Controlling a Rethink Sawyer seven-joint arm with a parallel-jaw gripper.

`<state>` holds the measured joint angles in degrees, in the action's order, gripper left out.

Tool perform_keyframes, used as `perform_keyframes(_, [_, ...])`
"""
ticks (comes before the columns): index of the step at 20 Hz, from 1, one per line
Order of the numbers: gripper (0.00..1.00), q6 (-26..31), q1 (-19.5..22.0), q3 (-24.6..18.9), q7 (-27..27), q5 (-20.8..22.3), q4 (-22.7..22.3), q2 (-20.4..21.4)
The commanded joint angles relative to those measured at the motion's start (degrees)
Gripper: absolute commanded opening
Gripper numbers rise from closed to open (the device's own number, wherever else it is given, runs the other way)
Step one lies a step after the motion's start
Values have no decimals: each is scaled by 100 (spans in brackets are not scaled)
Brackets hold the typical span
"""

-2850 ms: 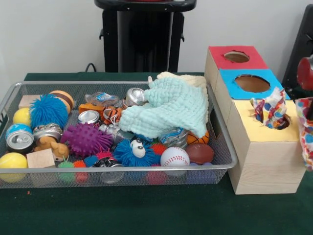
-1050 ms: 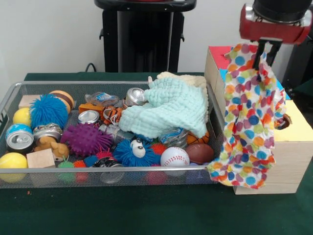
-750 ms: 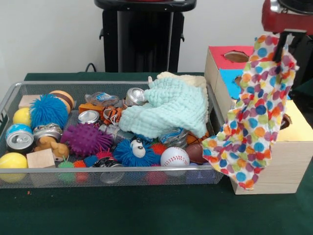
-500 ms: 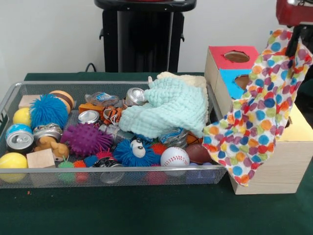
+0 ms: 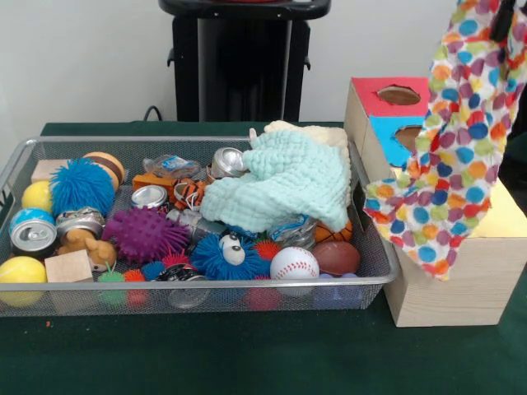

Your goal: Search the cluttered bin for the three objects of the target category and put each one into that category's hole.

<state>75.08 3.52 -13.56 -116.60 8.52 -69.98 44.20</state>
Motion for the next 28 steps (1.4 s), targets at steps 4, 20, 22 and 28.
perform_keyframes(4, [0,496,558,-354,1721,49,-1314,970])
perform_keyframes(20, [0,-1282,895,-801,1432,322,-2040,350])
perform_keyframes(22, [0,-1892,912,-867,1303,449,-2114,104])
perform_keyframes(28, [0,-2209,736,-908,710,355,-1960,-117])
